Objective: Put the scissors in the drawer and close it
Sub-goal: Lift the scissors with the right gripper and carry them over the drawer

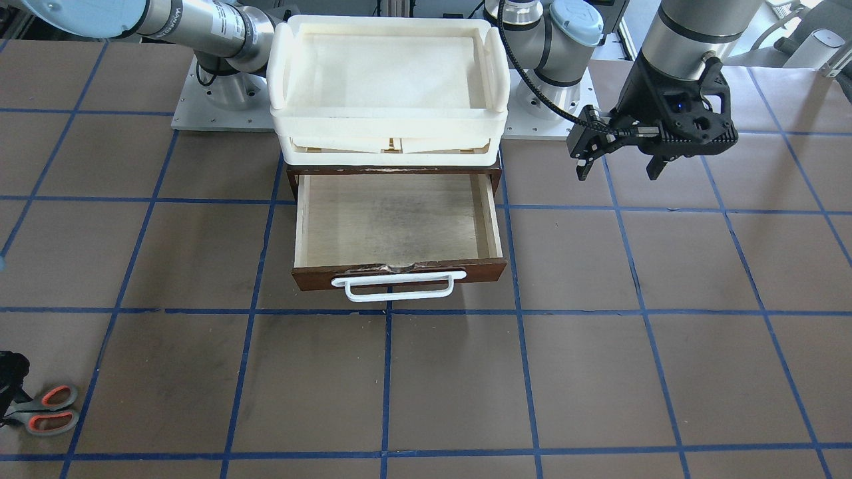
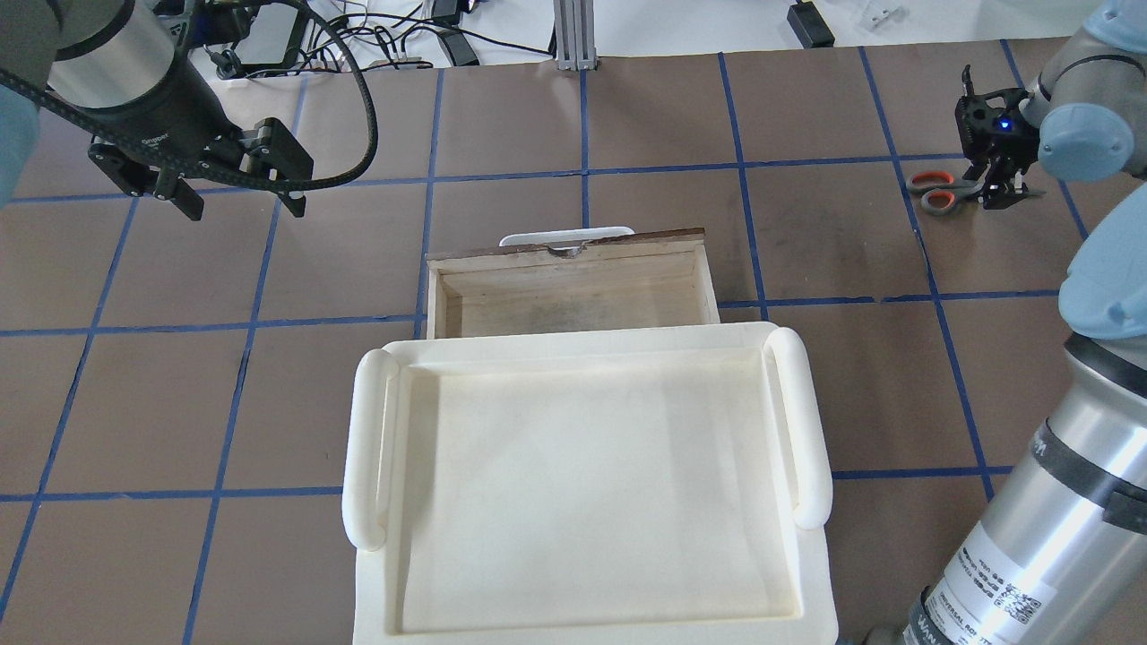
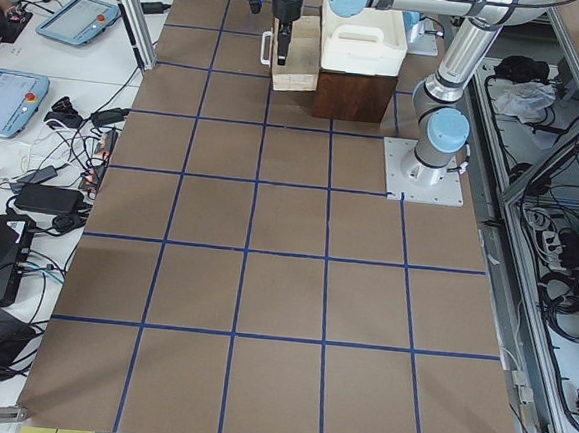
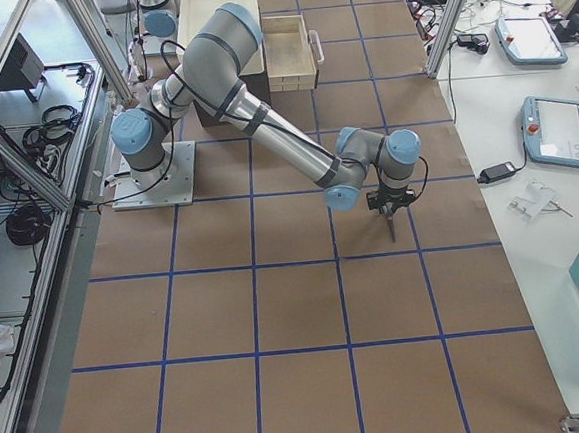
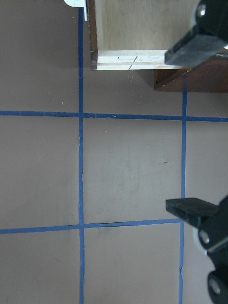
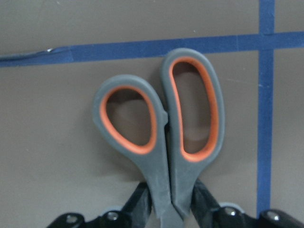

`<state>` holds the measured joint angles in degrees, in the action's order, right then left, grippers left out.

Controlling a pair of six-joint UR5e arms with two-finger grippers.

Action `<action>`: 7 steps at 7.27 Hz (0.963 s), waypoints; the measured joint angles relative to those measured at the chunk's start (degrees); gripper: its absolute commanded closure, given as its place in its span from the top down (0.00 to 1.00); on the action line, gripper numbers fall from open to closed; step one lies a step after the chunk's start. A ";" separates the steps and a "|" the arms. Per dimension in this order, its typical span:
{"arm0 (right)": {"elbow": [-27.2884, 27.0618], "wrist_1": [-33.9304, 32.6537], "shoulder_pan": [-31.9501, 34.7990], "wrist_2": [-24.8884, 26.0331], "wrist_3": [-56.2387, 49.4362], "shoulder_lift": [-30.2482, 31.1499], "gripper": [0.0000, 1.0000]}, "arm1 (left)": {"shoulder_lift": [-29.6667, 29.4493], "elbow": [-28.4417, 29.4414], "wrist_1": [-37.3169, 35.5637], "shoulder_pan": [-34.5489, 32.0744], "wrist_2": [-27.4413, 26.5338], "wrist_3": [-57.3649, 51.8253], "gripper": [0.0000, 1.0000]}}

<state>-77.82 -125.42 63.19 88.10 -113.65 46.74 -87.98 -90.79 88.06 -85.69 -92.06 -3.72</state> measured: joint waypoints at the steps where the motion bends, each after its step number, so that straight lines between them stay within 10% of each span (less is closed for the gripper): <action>1: 0.02 0.00 0.00 0.00 0.06 0.07 0.23 | -0.01 0.00 -0.02 0.00 0.09 -0.01 1.00; 7: -0.45 12.77 0.71 0.18 0.27 11.50 0.26 | -0.06 0.04 0.00 0.00 -0.37 0.03 1.00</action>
<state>-78.27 -112.65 63.90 88.29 -113.38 58.24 -88.04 -90.75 88.06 -85.69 -92.43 -3.69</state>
